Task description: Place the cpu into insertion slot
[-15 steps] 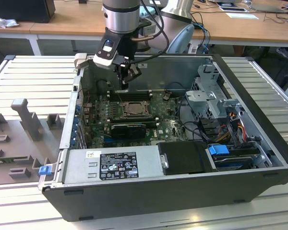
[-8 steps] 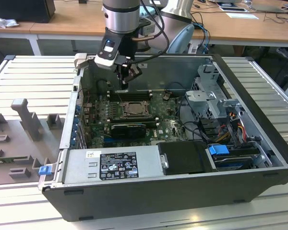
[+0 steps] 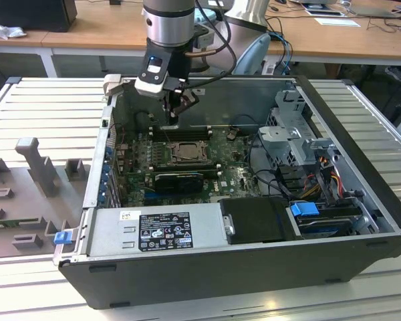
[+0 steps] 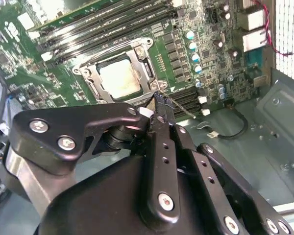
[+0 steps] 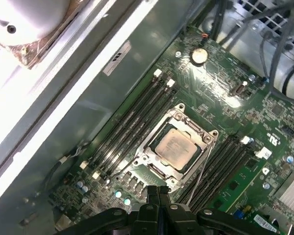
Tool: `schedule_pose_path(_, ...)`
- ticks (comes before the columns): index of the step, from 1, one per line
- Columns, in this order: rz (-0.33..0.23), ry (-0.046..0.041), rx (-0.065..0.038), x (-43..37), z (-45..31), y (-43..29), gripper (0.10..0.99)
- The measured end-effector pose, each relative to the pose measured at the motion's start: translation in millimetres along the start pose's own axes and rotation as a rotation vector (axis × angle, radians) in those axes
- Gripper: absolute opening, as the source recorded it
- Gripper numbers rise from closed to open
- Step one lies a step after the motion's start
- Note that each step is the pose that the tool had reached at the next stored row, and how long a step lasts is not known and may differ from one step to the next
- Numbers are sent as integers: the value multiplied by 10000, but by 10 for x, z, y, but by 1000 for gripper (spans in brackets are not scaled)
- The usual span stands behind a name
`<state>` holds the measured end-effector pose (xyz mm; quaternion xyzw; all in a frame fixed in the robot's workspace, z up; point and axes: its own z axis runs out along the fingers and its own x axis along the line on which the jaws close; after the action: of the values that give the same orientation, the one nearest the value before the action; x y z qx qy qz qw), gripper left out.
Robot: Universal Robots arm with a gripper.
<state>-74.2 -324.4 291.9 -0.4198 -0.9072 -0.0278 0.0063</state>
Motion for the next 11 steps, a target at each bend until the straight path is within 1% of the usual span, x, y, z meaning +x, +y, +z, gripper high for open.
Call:
schedule_pose_path(1,-587,27,19,0,1,0,106)
schedule_pose_path(2,-1048,48,34,0,1,0,106)
schedule_pose_path(6,-1715,79,57,0,1,0,106)
schedule_pose_path(8,-2323,106,79,0,1,0,106)
schedule_pose_path(9,-2716,124,92,0,1,0,106)
schedule_pose_path(11,-3248,131,94,0,3,1,106)
